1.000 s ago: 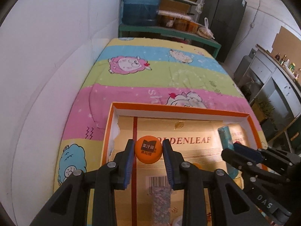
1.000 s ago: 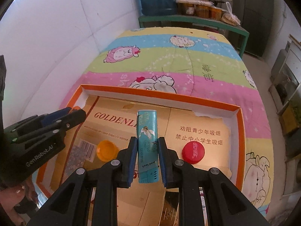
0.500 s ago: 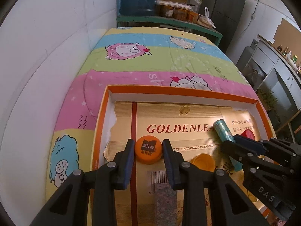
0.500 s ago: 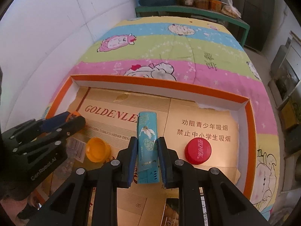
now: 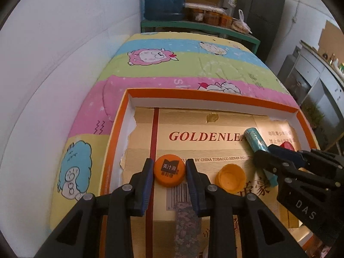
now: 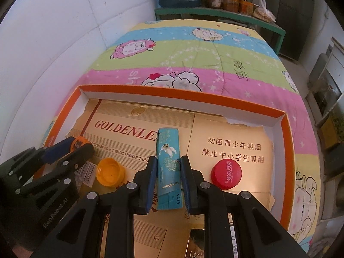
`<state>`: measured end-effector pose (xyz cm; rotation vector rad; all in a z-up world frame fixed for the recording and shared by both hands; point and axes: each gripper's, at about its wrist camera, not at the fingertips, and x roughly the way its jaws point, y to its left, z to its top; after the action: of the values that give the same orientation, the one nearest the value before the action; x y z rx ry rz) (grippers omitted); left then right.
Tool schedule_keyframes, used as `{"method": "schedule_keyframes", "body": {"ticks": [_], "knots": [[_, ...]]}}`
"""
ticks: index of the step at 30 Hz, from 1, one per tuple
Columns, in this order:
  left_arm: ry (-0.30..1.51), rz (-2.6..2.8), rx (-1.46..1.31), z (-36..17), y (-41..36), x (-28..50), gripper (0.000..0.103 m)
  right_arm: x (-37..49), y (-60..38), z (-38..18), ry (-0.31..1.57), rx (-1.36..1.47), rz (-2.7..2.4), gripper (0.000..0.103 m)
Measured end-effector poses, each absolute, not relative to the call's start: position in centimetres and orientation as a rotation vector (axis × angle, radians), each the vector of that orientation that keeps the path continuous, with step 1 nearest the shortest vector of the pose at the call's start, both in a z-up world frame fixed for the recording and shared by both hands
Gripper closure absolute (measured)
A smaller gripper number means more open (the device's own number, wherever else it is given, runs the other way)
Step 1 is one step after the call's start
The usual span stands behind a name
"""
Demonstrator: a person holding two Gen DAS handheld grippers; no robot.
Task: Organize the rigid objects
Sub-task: 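Lower the teal tube and labeled cap into the tray and open both grippers, then withdraw both grippers from the tray toward the blue and black caps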
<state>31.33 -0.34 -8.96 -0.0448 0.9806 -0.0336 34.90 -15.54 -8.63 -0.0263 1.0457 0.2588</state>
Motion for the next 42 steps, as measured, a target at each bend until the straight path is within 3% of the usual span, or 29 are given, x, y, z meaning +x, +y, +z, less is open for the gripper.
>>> {"method": "schedule_keyframes", "body": {"ticks": [2, 6, 11, 19, 24, 42], "knots": [[0.979, -0.030, -0.037, -9.0, -0.4, 31.1, 0.072, 34.9, -15.6, -8.6, 1.045, -0.030, 0.255, 0.078], [0.978, -0.027, -0.038, -9.0, -0.4, 30.7, 0.072, 34.5, -15.8, -8.4, 1.035, -0.019, 0.253, 0.061], [0.954, -0.012, -0.016, -9.0, -0.9, 30.2, 0.072, 33.9, -16.0, -7.6, 1.010, -0.020, 0.244, 0.058], [0.936, -0.060, -0.062, -8.3, -0.7, 29.5, 0.071, 32.6, -17.0, -6.2, 0.970, 0.005, 0.240, 0.057], [0.899, -0.085, -0.054, -7.4, -0.9, 28.6, 0.048, 31.7, -17.2, -5.8, 0.965, 0.017, 0.237, 0.057], [0.817, -0.102, -0.034, -4.0, -0.3, 25.0, 0.048, 27.7, -17.4, -4.1, 0.934, 0.038, 0.228, 0.057]]}}
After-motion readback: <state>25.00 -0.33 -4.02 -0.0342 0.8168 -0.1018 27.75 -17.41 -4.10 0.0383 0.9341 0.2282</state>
